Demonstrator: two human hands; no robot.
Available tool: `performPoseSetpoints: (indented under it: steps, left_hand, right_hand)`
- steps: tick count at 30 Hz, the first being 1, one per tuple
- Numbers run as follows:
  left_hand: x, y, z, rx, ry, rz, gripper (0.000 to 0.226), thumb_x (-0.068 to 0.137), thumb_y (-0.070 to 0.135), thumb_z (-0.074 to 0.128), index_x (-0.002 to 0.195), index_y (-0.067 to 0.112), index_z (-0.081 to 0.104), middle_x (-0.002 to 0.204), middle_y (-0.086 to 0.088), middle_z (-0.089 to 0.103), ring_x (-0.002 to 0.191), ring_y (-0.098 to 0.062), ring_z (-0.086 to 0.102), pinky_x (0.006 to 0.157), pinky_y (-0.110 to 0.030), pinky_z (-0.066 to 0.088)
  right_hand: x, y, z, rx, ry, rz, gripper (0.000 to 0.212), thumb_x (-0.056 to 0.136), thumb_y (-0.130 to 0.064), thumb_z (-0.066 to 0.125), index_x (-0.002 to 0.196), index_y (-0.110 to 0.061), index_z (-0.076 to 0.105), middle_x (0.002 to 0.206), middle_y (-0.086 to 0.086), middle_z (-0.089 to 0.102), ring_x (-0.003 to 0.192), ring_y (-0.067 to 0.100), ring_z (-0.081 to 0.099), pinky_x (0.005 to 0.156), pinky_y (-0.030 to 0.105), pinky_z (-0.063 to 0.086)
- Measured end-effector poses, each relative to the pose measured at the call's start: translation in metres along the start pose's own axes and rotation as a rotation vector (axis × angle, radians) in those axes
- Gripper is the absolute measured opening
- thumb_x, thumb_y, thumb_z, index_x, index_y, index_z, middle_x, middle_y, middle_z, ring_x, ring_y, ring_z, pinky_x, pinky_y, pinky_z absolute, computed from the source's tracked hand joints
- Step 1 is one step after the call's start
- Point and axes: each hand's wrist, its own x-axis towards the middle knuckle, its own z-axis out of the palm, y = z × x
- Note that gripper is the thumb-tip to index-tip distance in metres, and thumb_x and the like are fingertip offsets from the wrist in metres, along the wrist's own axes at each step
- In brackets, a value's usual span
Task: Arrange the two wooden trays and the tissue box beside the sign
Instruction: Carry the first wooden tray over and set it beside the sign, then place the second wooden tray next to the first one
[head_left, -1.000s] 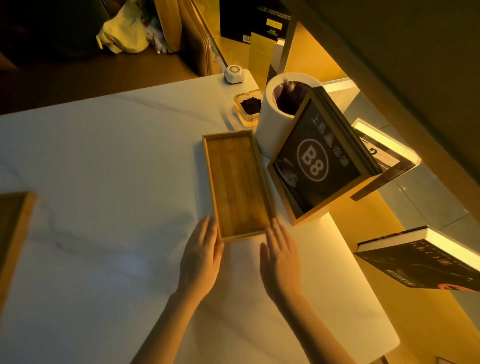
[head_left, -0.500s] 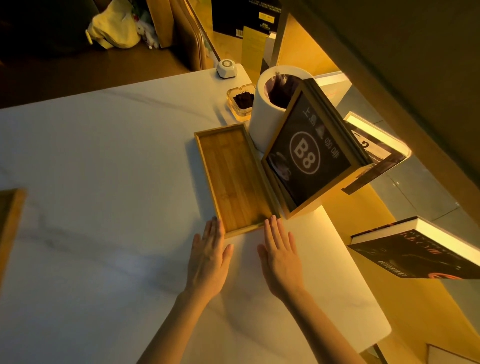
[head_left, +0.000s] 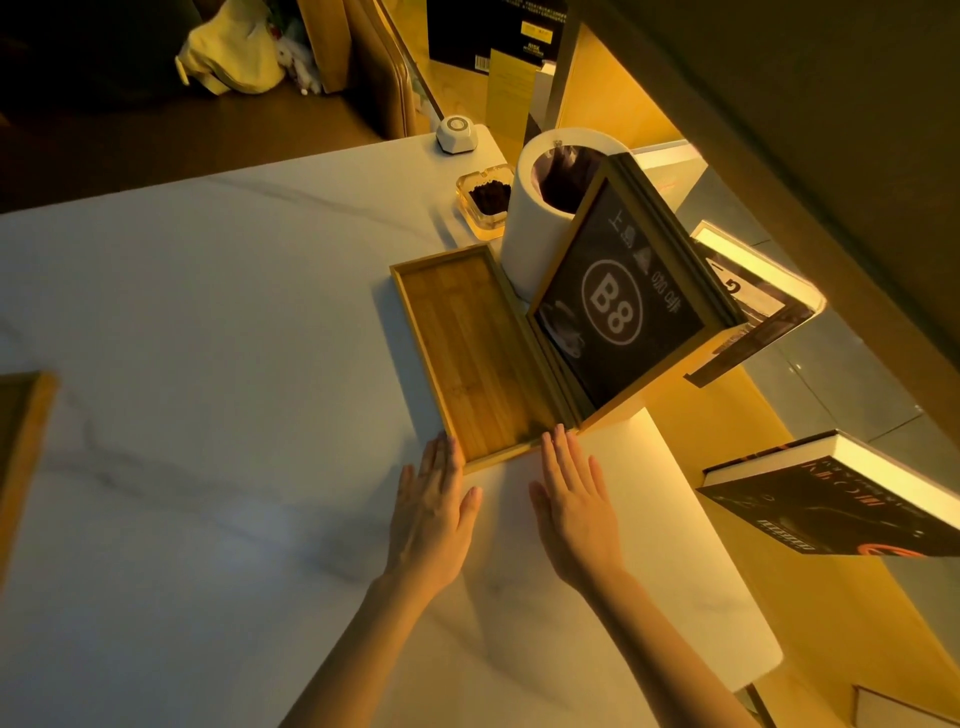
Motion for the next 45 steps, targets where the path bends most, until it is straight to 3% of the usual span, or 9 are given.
performPoseSetpoints:
  steps: [3,6,10,16,24,31,35,38,45]
  left_hand:
    - [0.001,-0.002,-0.003,0.003,-0.019,0.005,0.06,0.093,0.038,0.024,0.138,0.019,-0.011,0.155,-0.005,0.005,0.142,-0.017,0.002,0.111,-0.033,0.0]
    - [0.001,-0.002,-0.012,-0.025,-0.026,0.01,0.056,0.094,0.036,0.025,0.141,0.017,0.002,0.154,-0.005,0.012,0.142,-0.018,0.01,0.114,-0.037,0.008]
    - [-0.007,0.001,-0.037,-0.107,0.059,0.006,0.045,0.093,0.034,0.031,0.133,0.014,0.035,0.145,-0.01,0.037,0.129,-0.025,0.04,0.102,-0.034,0.038]
    - [-0.03,-0.025,-0.09,-0.03,0.278,0.018,0.032,0.091,0.027,0.043,0.113,0.006,0.054,0.109,-0.012,0.067,0.098,-0.023,0.063,0.085,-0.029,0.049]
    - [-0.091,-0.1,-0.178,0.101,0.415,-0.044,0.029,0.093,0.029,0.04,0.09,0.008,0.06,0.083,-0.01,0.066,0.069,-0.017,0.057,0.062,-0.024,0.042]
    - [-0.144,-0.193,-0.229,0.182,0.528,-0.182,0.029,0.087,0.027,0.039,0.077,0.007,0.057,0.064,-0.014,0.057,0.061,-0.035,0.059,0.051,-0.035,0.042]
    - [-0.159,-0.245,-0.243,0.179,0.559,-0.243,0.032,0.086,0.027,0.039,0.099,0.007,0.06,0.085,-0.021,0.068,0.073,-0.036,0.063,0.06,-0.037,0.048]
    - [-0.166,-0.284,-0.246,0.188,0.56,-0.281,0.03,0.089,0.019,0.044,0.113,0.003,0.055,0.109,-0.021,0.063,0.095,-0.036,0.061,0.078,-0.041,0.051]
    - [-0.17,-0.354,-0.239,0.038,0.337,-0.721,0.06,0.091,0.028,0.043,0.139,0.003,0.016,0.151,-0.018,0.02,0.138,-0.031,0.019,0.112,-0.045,0.021]
  right_hand:
    - [0.0,-0.003,-0.001,-0.008,0.025,0.0,0.056,0.095,-0.041,0.012,0.139,-0.011,0.03,0.146,0.011,0.035,0.135,0.027,0.023,0.107,0.045,0.023]
    - [0.006,-0.014,-0.009,-0.021,0.066,0.036,0.046,0.091,-0.031,0.039,0.13,-0.006,0.046,0.136,0.015,0.051,0.128,0.033,0.043,0.102,0.046,0.034]
    - [0.013,-0.042,-0.03,0.04,0.114,0.027,0.036,0.086,-0.019,0.059,0.118,-0.002,0.056,0.118,0.02,0.064,0.108,0.038,0.06,0.087,0.044,0.052]
    - [0.013,-0.107,-0.055,0.112,0.067,-0.21,0.029,0.095,-0.023,0.04,0.105,-0.004,0.059,0.1,0.013,0.064,0.085,0.025,0.061,0.069,0.035,0.051]
    - [0.013,-0.218,-0.061,0.001,-0.043,-0.383,0.033,0.096,-0.03,0.035,0.093,-0.008,0.059,0.075,0.002,0.055,0.066,0.014,0.054,0.062,0.026,0.044]
    - [0.002,-0.317,-0.046,0.102,-0.076,-0.558,0.031,0.095,-0.024,0.034,0.09,-0.005,0.058,0.084,0.01,0.064,0.074,0.027,0.061,0.067,0.036,0.051]
    - [-0.004,-0.36,-0.019,0.217,-0.086,-0.61,0.028,0.095,-0.022,0.034,0.097,-0.006,0.058,0.093,0.01,0.063,0.084,0.026,0.059,0.069,0.037,0.048]
    - [-0.005,-0.385,0.007,0.282,-0.158,-0.607,0.03,0.096,-0.023,0.034,0.115,-0.01,0.053,0.115,0.008,0.059,0.106,0.024,0.053,0.084,0.035,0.045]
    - [-0.002,-0.421,0.063,0.187,-0.468,-0.538,0.052,0.096,-0.034,0.034,0.14,-0.008,0.026,0.151,0.009,0.028,0.139,0.025,0.023,0.114,0.039,0.023]
